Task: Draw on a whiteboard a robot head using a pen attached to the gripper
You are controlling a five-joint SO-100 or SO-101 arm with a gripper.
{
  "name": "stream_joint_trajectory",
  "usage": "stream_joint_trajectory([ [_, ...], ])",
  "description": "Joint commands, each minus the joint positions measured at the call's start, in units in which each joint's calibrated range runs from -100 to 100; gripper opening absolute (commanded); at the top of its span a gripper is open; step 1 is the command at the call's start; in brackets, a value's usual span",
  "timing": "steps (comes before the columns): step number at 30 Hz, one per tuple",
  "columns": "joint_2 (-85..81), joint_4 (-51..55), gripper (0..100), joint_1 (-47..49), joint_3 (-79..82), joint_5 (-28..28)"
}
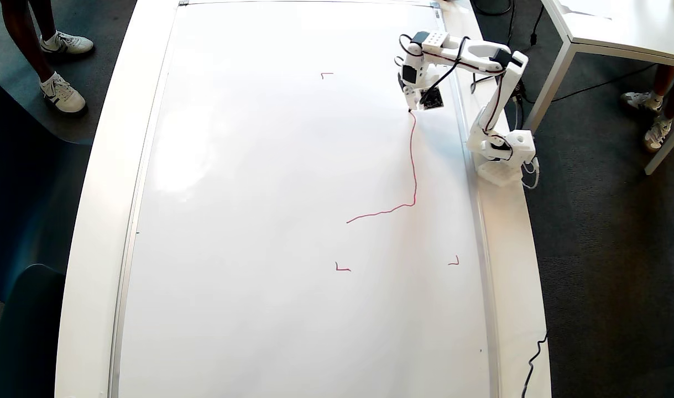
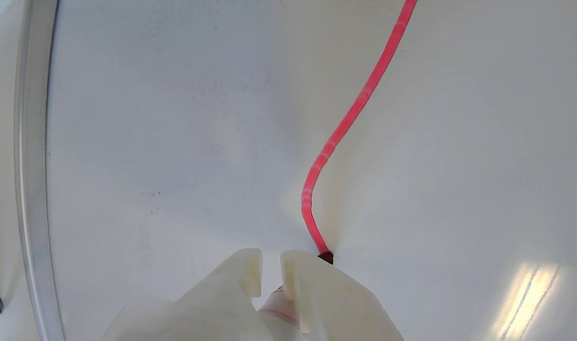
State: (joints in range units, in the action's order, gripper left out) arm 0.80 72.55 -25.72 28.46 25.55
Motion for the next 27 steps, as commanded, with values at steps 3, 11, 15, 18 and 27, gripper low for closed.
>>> stream_joint_trajectory([
  [3,8.1,-0.4,1,1.4,-11.8,-0.2],
  [11,18.1,-0.4,1,6.0,-26.7,-2.7],
  [15,24.6,-0.4,1,7.9,-36.3,-4.1],
  [18,30.0,0.3,1,9.1,-44.0,-5.3],
  [27,34.9,0.6,1,13.6,-49.1,-8.8],
])
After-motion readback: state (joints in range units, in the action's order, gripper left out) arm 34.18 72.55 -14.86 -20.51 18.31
